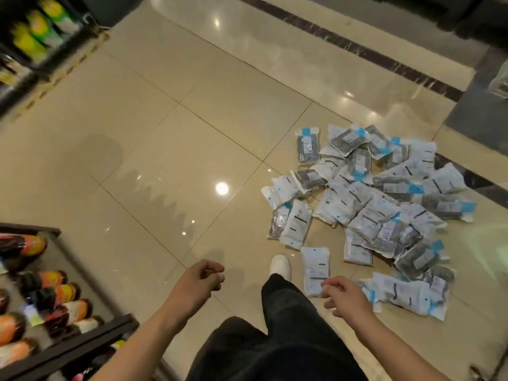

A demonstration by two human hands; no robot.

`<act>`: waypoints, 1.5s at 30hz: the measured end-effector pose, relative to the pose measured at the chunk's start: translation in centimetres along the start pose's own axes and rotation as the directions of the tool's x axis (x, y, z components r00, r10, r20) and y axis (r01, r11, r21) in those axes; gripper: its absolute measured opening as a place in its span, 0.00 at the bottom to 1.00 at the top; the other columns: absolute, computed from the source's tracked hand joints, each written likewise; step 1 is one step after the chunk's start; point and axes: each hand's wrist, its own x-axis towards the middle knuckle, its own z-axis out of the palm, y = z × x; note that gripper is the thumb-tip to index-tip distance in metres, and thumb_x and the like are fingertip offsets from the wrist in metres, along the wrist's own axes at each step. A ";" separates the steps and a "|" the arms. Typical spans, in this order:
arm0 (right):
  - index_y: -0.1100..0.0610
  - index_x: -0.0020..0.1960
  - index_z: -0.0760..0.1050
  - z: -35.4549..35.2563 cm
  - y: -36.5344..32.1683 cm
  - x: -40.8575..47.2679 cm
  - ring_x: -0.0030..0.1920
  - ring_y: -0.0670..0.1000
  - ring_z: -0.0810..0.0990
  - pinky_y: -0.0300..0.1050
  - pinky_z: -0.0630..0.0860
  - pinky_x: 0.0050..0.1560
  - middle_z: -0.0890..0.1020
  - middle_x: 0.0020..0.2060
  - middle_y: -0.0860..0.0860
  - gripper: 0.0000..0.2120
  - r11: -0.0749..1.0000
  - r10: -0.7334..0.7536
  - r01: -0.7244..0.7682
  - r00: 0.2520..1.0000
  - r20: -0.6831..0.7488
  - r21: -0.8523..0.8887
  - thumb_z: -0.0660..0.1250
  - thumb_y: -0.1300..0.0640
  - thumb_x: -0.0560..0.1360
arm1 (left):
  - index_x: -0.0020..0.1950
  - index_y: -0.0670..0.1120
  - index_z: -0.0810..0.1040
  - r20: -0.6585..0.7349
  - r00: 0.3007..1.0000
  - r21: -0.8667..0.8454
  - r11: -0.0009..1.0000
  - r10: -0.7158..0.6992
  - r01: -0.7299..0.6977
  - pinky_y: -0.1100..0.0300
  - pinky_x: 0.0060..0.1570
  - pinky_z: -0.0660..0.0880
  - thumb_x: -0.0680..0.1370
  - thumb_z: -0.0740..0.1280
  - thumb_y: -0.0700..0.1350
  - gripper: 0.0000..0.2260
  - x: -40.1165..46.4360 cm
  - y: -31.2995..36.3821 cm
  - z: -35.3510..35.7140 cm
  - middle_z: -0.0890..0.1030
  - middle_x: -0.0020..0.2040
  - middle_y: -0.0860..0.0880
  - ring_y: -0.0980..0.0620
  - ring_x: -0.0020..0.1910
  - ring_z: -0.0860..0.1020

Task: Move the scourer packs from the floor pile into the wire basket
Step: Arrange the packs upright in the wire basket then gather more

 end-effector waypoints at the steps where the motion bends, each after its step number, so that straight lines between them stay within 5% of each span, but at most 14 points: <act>1: 0.51 0.55 0.81 -0.2 -1.1 0.7 0.46 0.54 0.85 0.50 0.82 0.48 0.85 0.48 0.52 0.05 1.000 0.020 -0.020 1.000 0.000 0.002 0.67 0.58 0.83 | 0.56 0.52 0.82 0.002 1.000 0.014 1.000 0.013 -0.013 0.55 0.50 0.78 0.82 0.69 0.44 0.05 1.0 1.7 -0.6 0.86 0.51 0.48 0.49 0.52 0.84; 6: 0.52 0.54 0.81 -1.0 -6.9 3.3 0.46 0.56 0.85 0.50 0.82 0.46 0.86 0.48 0.53 0.06 0.994 0.085 -0.082 0.996 -0.033 0.071 0.65 0.57 0.84 | 0.55 0.51 0.83 0.062 0.998 0.048 0.998 0.028 -0.031 0.55 0.50 0.78 0.81 0.69 0.43 0.05 6.3 9.0 -3.7 0.86 0.50 0.46 0.45 0.52 0.84; 14: 0.51 0.52 0.82 -0.4 -15.5 10.1 0.44 0.52 0.86 0.45 0.80 0.45 0.87 0.47 0.51 0.04 0.929 0.190 -0.142 0.976 -0.110 0.342 0.69 0.55 0.82 | 0.56 0.47 0.82 0.191 0.981 0.333 0.939 0.021 -0.085 0.52 0.51 0.77 0.83 0.68 0.41 0.05 25.1 21.4 -9.3 0.85 0.53 0.44 0.45 0.54 0.83; 21: 0.50 0.53 0.82 3.4 -17.6 20.3 0.46 0.52 0.87 0.46 0.79 0.44 0.86 0.48 0.50 0.03 0.794 0.376 -0.236 0.914 -0.149 0.560 0.69 0.55 0.82 | 0.59 0.48 0.81 0.377 0.926 0.544 0.804 0.021 -0.240 0.47 0.58 0.79 0.83 0.67 0.41 0.07 42.6 29.5 -3.1 0.85 0.55 0.46 0.45 0.56 0.83; 28: 0.46 0.56 0.79 11.0 -9.3 40.0 0.55 0.54 0.83 0.59 0.80 0.63 0.83 0.57 0.49 0.05 0.708 0.457 -0.299 0.884 -0.093 0.640 0.71 0.50 0.80 | 0.63 0.49 0.80 0.485 0.874 0.680 0.629 -0.002 -0.376 0.47 0.61 0.79 0.81 0.70 0.45 0.11 60.6 23.7 11.6 0.84 0.58 0.48 0.46 0.56 0.82; 32: 0.52 0.75 0.72 14.7 -2.8 51.4 0.61 0.55 0.76 0.50 0.72 0.58 0.76 0.67 0.53 0.24 0.677 0.501 -0.328 0.861 -0.086 0.659 0.70 0.48 0.81 | 0.78 0.47 0.69 0.491 0.871 0.730 0.532 0.027 -0.428 0.50 0.62 0.74 0.81 0.72 0.51 0.28 69.7 18.2 19.6 0.76 0.73 0.45 0.45 0.66 0.76; 37: 0.54 0.78 0.68 19.8 2.5 59.5 0.67 0.58 0.76 0.47 0.70 0.59 0.74 0.74 0.57 0.29 0.653 0.566 -0.327 0.810 -0.152 0.683 0.68 0.44 0.82 | 0.82 0.45 0.63 0.472 0.870 0.762 0.431 0.143 -0.484 0.42 0.70 0.74 0.77 0.74 0.59 0.40 79.8 15.3 24.4 0.70 0.79 0.42 0.40 0.74 0.73; 41: 0.53 0.72 0.73 21.8 4.8 64.0 0.67 0.63 0.78 0.56 0.75 0.67 0.80 0.68 0.57 0.36 0.718 0.581 -0.305 0.757 -0.298 0.625 0.67 0.29 0.74 | 0.80 0.41 0.65 0.483 0.871 0.703 0.554 0.091 -0.447 0.54 0.50 0.79 0.74 0.75 0.64 0.44 83.7 13.5 26.7 0.77 0.70 0.44 0.42 0.63 0.79; 45: 0.48 0.75 0.68 22.2 6.5 66.7 0.69 0.64 0.77 0.66 0.73 0.70 0.80 0.68 0.55 0.52 0.777 0.573 -0.372 0.752 -0.325 0.508 0.61 0.19 0.59 | 0.64 0.42 0.81 0.494 0.865 0.597 0.689 0.089 -0.411 0.50 0.45 0.83 0.73 0.75 0.65 0.31 84.8 12.7 28.3 0.86 0.57 0.43 0.42 0.51 0.85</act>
